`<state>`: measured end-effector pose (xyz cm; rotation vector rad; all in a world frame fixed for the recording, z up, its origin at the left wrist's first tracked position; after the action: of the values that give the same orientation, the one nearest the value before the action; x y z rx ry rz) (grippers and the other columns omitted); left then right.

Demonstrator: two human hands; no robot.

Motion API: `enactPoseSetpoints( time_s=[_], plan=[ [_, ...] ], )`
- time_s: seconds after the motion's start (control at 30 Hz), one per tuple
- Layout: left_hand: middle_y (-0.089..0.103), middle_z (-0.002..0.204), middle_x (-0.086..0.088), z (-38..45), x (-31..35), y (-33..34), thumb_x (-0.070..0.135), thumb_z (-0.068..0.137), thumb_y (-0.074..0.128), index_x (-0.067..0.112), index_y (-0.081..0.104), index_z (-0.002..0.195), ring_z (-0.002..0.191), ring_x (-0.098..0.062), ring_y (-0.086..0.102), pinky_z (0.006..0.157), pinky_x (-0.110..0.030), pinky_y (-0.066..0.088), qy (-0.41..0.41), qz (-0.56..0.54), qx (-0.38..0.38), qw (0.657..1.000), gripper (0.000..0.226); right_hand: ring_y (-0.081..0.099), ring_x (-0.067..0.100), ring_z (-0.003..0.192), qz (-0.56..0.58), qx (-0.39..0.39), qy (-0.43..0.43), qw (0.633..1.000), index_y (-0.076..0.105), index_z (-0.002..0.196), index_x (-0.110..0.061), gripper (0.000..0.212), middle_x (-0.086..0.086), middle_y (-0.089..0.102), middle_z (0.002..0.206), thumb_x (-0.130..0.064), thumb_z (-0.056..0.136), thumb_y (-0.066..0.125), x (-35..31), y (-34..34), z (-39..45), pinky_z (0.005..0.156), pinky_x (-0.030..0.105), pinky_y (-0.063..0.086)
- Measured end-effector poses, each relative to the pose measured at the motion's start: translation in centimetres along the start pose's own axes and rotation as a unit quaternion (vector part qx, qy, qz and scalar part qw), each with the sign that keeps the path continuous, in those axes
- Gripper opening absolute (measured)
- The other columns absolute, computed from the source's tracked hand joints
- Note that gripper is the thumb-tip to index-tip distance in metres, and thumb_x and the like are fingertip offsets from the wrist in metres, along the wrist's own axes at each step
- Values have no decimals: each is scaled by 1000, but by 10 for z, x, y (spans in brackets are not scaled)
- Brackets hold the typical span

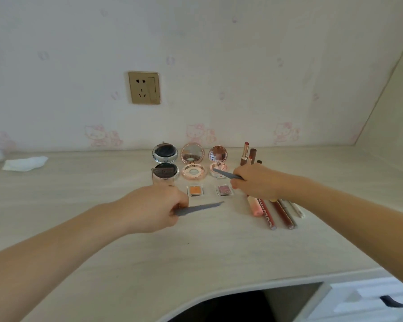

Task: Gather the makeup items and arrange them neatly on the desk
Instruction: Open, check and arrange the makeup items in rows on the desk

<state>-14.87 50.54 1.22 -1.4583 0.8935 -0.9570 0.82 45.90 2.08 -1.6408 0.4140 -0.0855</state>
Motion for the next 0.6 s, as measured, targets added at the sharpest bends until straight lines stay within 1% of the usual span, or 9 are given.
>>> enactPoseSetpoints(
  time_s=[0.07, 0.1, 0.13, 0.2, 0.27, 0.33, 0.43, 0.53, 0.6],
  plan=[
    [55, 89, 10, 0, 7, -2, 19, 90, 49, 30, 58, 95, 81, -13, 49, 61, -30, 41, 27, 74, 17, 997, 15, 47, 18, 64, 1, 0, 4, 1000, 45, 75, -16, 30, 5, 54, 80, -30, 100, 37, 3, 1, 1, 56, 28, 37],
    [58, 90, 9, 0, 16, -6, 17, 91, 51, 29, 60, 95, 85, -14, 51, 64, -31, 46, 72, 103, 49, 991, 15, 47, 18, 64, 0, 0, 7, 1000, 46, 77, -15, 29, 5, 54, 80, -30, 100, 37, 4, 2, 1, 55, 27, 37],
    [60, 86, 9, -1, 30, -10, 15, 88, 58, 28, 62, 91, 85, -16, 55, 64, -33, 50, 141, 131, 99, 976, 14, 46, 17, 62, 0, -1, 9, 1000, 47, 78, -14, 29, 5, 53, 79, -29, 100, 37, 6, 2, 1, 52, 26, 36],
    [60, 74, 9, -5, 46, -9, 10, 76, 73, 25, 62, 80, 76, -18, 59, 57, -34, 53, 223, 172, 147, 948, 19, 43, 14, 57, 3, -4, 10, 1000, 46, 76, -14, 29, 2, 50, 73, -28, 100, 37, 6, 2, -1, 48, 23, 32],
    [60, 74, 8, -6, 53, -10, 7, 73, 76, 23, 61, 77, 74, -19, 59, 55, -35, 53, 251, 169, 156, 940, 22, 40, 13, 54, 4, -8, 10, 1000, 46, 77, -12, 29, 1, 47, 70, -27, 100, 37, 7, 3, -3, 47, 22, 30],
    [59, 75, 7, -7, 58, -10, 5, 72, 75, 23, 61, 78, 76, -19, 59, 55, -35, 52, 262, 169, 153, 938, 23, 40, 13, 55, 3, -9, 14, 1000, 52, 85, -6, 29, 2, 47, 70, -26, 100, 37, 9, 5, -4, 48, 23, 31],
    [60, 78, 6, -4, 58, -4, 9, 80, 64, 23, 62, 87, 78, -21, 59, 57, -38, 53, 233, 159, 116, 952, 15, 39, 13, 53, 3, -14, 21, 1000, 56, 93, -3, 31, 1, 46, 69, -27, 100, 37, 14, 11, -2, 44, 20, 31],
    [59, 91, 4, 2, 44, 2, 16, 92, 42, 29, 46, 119, 87, -25, 58, 70, -44, 53, 125, 93, 57, 986, 31, 41, 15, 55, 0, -20, 17, 1000, 54, 89, -7, 29, 2, 48, 69, -28, 100, 38, 16, 18, 0, 49, 24, 32],
    [50, 75, 4, 3, 36, 3, 15, 89, 43, 33, 32, 124, 75, -24, 53, 70, -43, 52, 68, 31, 31, 997, 41, 43, 16, 58, 2, -20, 17, 1000, 54, 88, -9, 28, 2, 49, 70, -28, 100, 37, 16, 20, 1, 53, 26, 34]
  ],
)
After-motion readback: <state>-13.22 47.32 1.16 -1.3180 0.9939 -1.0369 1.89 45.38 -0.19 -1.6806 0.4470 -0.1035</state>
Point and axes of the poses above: each hand's wrist, its own z-axis towards the middle knuckle, its own y-axis out of the palm, x = y × z, the point moved 10 cm from there along z, towards the middle knuckle
